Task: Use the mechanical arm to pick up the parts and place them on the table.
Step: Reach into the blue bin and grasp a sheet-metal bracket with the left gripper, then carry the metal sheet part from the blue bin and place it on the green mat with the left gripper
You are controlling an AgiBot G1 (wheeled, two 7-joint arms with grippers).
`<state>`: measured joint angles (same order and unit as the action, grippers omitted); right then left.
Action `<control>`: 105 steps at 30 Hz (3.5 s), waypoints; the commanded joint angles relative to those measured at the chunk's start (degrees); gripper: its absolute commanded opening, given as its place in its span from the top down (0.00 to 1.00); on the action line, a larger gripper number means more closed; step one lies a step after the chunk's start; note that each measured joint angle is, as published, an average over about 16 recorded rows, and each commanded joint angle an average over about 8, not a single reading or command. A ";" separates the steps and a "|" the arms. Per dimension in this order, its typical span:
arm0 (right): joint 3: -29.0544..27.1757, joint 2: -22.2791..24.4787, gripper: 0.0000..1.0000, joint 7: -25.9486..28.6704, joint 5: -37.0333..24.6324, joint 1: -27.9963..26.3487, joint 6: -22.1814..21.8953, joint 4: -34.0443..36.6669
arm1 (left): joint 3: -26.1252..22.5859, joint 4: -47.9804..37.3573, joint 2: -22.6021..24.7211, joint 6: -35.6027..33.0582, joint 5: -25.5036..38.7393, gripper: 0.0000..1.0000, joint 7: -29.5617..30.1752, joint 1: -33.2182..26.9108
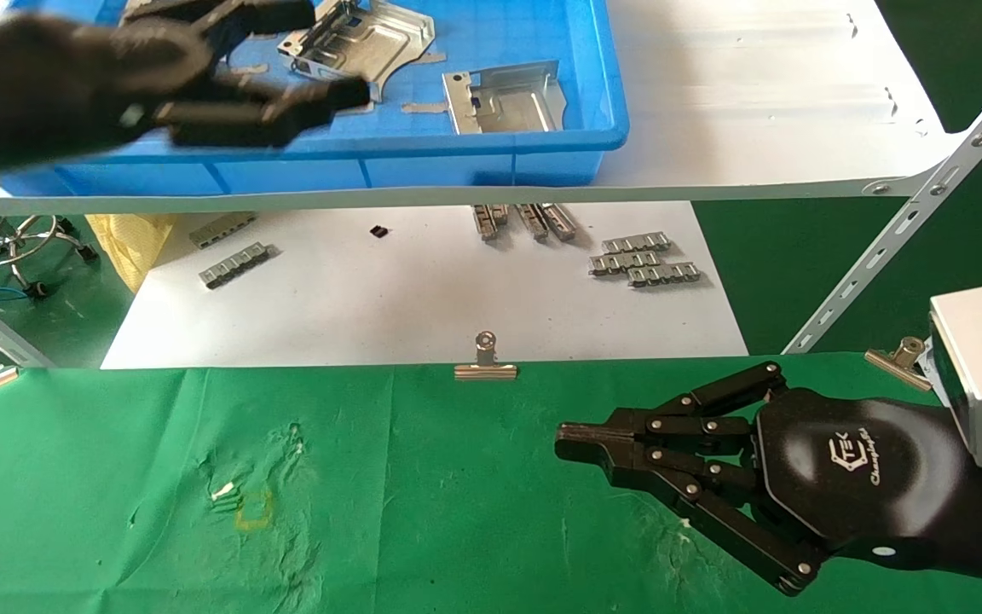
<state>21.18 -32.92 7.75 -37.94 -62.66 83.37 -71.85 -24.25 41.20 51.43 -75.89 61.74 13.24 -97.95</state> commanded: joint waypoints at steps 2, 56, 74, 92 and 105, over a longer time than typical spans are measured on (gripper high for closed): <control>0.00 0.00 1.00 0.00 0.00 0.00 0.00 0.00 | -2.26 -8.55 4.15 2.41 4.49 0.00 -0.29 -6.11; 0.02 0.01 0.00 -0.01 0.01 0.00 -0.01 0.00 | -3.95 -40.29 17.89 24.29 9.83 1.00 -11.25 -16.97; 0.02 0.01 0.00 -0.01 0.02 -0.01 -0.01 0.00 | -2.02 -39.41 15.05 14.59 6.97 1.00 -11.96 -17.41; 0.03 0.01 0.00 -0.01 0.02 -0.01 -0.01 0.00 | -0.01 -29.69 5.53 -15.87 0.75 1.00 -16.86 -14.40; 0.03 0.01 0.00 -0.02 0.02 -0.01 -0.01 0.00 | -6.78 1.12 -10.68 -15.67 -16.47 1.00 -13.61 2.38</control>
<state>21.21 -32.91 7.74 -37.92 -62.67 83.36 -71.85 -31.01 39.97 41.62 -91.53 47.21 -2.89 -96.06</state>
